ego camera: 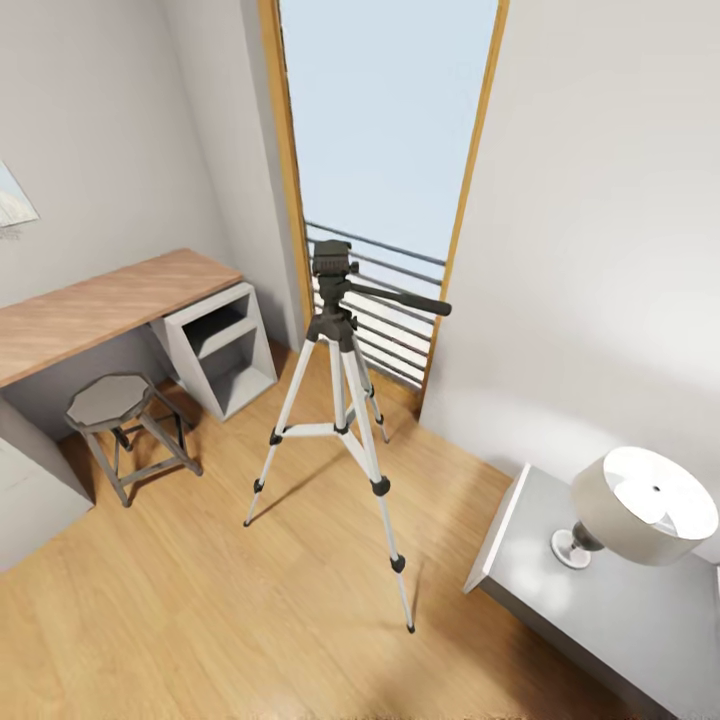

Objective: Attach the digital camera to the camera tripod in the bedroom.

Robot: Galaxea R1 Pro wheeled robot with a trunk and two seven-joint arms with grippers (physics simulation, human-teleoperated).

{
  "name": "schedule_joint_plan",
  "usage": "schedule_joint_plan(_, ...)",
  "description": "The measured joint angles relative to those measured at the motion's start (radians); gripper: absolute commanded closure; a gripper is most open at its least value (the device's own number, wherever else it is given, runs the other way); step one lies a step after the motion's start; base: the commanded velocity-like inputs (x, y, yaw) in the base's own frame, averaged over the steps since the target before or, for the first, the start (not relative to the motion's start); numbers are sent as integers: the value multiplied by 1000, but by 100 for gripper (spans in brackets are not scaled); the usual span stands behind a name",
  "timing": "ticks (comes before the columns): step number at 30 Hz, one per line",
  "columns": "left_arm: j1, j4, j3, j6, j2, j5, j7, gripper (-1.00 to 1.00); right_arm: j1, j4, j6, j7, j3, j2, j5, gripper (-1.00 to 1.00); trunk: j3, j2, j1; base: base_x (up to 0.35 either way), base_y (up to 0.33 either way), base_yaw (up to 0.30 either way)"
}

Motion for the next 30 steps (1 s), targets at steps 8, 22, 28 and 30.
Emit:
schedule_joint_plan(8, 0, 0, 0, 0, 0, 0, 0, 100, 0, 0, 1, 0, 0, 0, 0, -100, -13, 0, 0, 0, 0, 0)
schedule_joint_plan(22, 0, 0, 0, 0, 0, 0, 0, 100, 0, 0, 2, 0, 0, 0, 0, -100, -36, 0, 0, 0, 0, 0)
schedule_joint_plan(28, 0, 0, 0, 0, 0, 0, 0, 100, 0, 0, 2, 0, 0, 0, 0, -100, -45, 0, 0, 0, 0, 0)
schedule_joint_plan(30, 0, 0, 0, 0, 0, 0, 0, 100, 0, 0, 2, 0, 0, 0, 0, -100, -49, 0, 0, 0, 0, 0)
